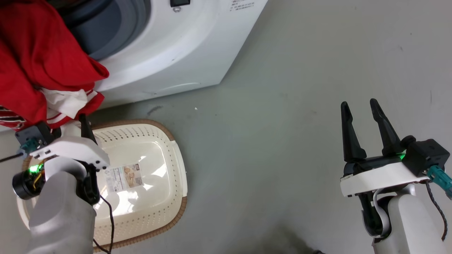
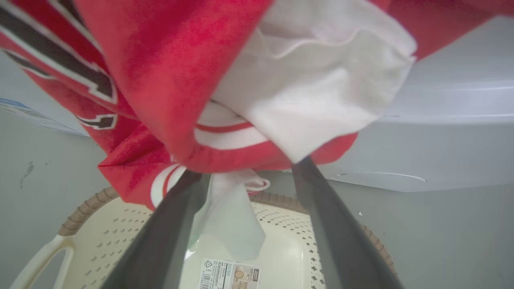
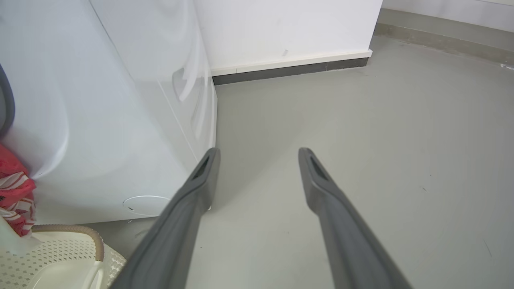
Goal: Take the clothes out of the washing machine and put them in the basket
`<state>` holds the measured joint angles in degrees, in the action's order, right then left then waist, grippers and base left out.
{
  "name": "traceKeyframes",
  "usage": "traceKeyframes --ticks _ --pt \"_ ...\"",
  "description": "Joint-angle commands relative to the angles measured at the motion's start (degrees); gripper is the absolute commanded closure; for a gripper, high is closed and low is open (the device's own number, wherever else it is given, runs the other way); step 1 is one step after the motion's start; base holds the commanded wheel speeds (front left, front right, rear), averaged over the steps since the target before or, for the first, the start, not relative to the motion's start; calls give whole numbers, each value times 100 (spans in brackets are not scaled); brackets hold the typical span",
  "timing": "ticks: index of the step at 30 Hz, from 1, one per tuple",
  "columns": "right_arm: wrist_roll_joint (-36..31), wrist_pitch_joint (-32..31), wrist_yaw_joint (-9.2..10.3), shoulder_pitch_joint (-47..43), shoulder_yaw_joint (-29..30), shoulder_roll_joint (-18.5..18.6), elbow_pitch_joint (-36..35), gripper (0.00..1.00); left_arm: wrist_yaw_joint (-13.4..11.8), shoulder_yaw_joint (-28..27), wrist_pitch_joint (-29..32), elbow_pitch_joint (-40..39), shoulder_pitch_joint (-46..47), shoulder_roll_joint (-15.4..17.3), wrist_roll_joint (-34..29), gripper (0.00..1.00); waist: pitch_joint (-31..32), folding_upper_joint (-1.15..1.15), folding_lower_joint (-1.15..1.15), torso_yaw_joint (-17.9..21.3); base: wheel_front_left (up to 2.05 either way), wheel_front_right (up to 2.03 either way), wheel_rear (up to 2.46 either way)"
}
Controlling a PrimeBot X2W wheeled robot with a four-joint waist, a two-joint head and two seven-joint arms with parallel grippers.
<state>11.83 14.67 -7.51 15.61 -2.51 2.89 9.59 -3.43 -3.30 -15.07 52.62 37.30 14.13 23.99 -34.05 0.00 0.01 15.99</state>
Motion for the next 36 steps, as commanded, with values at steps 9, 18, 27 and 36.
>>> traceKeyframes --ticks 9,18,27,36 --pt "-150 44 4 -274 98 -2 56 0 244 -372 -14 -817 -1030 -412 -417 0 1035 0 -1 -296 0 0 0" --pt "-262 -156 4 -658 229 -1 -146 0 443 -558 -14 -1807 -1702 -732 -918 0 1588 0 -1 -533 0 0 0" --pt "-205 -296 4 -844 233 -2 -319 0 665 -409 226 -1770 -1340 -519 -1142 0 1676 0 -1 -496 0 0 0" --pt "36 -186 4 -667 67 0 -204 0 822 -286 1681 -798 -374 113 -1064 0 1328 0 -1 -78 0 0 0"
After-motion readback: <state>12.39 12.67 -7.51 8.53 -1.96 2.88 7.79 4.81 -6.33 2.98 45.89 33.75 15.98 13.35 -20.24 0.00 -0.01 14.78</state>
